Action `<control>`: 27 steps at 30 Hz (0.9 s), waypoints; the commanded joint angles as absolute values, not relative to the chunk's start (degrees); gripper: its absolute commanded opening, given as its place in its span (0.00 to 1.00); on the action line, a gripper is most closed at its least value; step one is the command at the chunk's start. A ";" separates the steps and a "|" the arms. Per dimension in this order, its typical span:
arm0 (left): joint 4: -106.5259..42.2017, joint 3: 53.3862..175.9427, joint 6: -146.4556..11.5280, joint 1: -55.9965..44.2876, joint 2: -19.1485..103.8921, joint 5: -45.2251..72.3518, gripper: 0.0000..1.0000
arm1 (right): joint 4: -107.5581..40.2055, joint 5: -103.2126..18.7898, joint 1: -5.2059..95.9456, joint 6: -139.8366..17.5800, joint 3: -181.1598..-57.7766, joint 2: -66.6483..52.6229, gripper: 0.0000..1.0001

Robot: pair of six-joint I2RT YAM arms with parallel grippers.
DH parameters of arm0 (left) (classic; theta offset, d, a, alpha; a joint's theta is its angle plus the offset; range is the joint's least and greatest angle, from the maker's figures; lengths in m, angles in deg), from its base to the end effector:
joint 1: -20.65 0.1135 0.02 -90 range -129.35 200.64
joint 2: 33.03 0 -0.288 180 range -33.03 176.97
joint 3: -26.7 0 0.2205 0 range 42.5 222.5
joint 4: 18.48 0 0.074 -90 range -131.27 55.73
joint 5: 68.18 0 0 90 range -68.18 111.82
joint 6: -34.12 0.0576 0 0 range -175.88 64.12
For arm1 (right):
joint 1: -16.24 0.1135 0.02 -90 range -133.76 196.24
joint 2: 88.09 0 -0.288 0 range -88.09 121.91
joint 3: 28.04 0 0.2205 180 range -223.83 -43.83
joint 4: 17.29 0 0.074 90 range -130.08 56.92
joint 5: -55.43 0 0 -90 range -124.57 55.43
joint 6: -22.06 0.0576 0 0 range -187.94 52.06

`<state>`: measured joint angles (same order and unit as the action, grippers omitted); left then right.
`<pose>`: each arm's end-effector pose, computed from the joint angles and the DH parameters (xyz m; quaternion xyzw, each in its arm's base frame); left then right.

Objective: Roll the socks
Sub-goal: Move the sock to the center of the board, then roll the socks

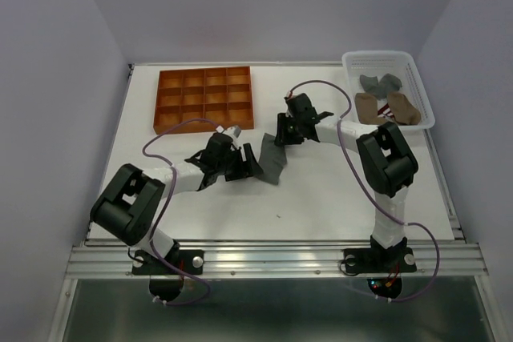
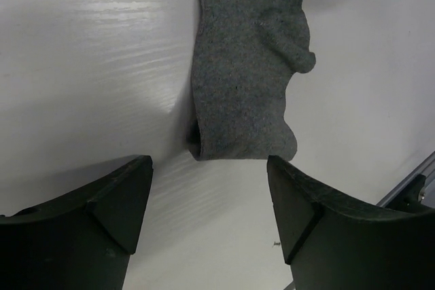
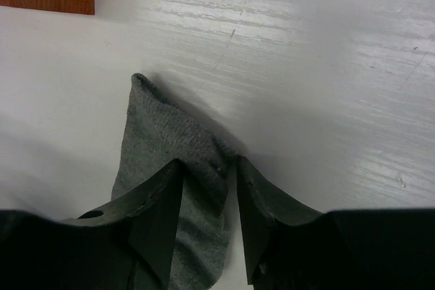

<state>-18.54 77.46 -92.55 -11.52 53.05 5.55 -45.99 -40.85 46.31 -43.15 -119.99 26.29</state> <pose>0.2332 -0.1657 0.1985 0.0303 0.8815 -0.3605 0.3036 0.3647 0.2184 0.1895 -0.0616 0.9398 0.1989 0.2711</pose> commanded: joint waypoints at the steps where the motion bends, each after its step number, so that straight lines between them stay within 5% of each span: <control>1: -15.99 80.11 -91.22 -12.14 55.81 5.22 0.75 | -43.80 -41.95 46.48 -42.28 -121.09 26.17 0.41; 5: -17.21 82.66 -91.30 -13.02 58.10 3.99 0.48 | -43.36 -41.78 45.95 -42.28 -120.91 25.46 0.36; 6: -17.30 83.01 -91.48 -13.10 58.20 3.72 0.28 | -43.10 -41.43 45.95 -42.37 -120.83 24.77 0.26; 9: -17.39 82.58 -91.92 -13.28 56.88 3.98 0.00 | -40.56 -43.08 45.95 -43.33 -119.60 22.22 0.08; 14: -20.01 84.41 -92.53 -13.37 50.91 8.80 0.00 | -35.73 -47.39 45.95 -44.66 -116.79 17.21 0.01; 26: -72.71 101.02 -96.31 -12.49 35.45 29.28 0.00 | -25.54 -55.13 51.05 -31.16 -101.61 -1.78 0.01; 27: -74.24 101.99 -96.05 -12.40 35.26 31.64 0.10 | -24.22 -55.05 51.05 -29.81 -100.45 -2.39 0.01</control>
